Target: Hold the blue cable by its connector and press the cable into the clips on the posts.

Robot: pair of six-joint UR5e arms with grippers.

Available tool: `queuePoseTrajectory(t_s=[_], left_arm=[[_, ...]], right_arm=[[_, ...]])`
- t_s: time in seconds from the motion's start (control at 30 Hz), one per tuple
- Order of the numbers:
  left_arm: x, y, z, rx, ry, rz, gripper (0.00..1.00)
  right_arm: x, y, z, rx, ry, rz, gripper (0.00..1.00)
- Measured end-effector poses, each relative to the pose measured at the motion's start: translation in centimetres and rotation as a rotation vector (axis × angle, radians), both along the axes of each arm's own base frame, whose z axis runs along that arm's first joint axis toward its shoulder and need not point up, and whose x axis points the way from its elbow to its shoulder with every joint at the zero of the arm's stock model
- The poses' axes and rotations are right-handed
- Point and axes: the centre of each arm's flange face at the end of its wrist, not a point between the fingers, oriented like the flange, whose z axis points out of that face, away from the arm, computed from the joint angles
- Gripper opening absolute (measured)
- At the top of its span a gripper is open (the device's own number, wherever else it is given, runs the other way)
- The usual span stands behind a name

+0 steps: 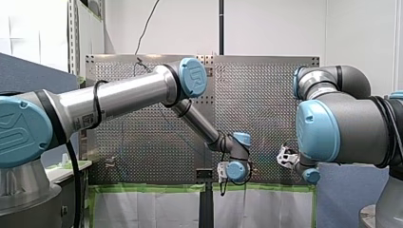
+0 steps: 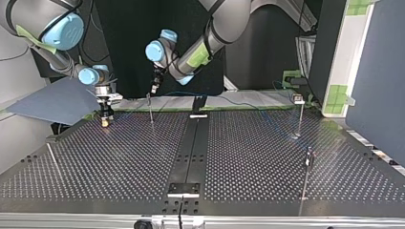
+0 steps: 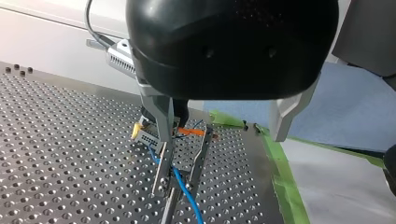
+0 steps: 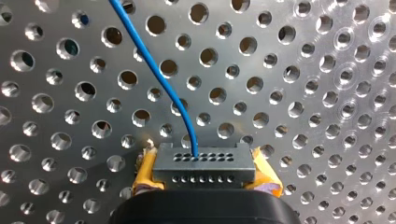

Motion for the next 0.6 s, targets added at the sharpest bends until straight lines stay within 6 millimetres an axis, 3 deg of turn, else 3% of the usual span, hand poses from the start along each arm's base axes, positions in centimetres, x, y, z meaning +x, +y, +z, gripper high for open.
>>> queuePoseTrajectory(t_s=[0.6], left_arm=[[0.33, -0.48, 0.7, -0.007, -0.006, -0.002, 1.0]], right_arm=[[0.0, 0.0, 0.0, 0.0, 0.0, 0.0, 0.06]])
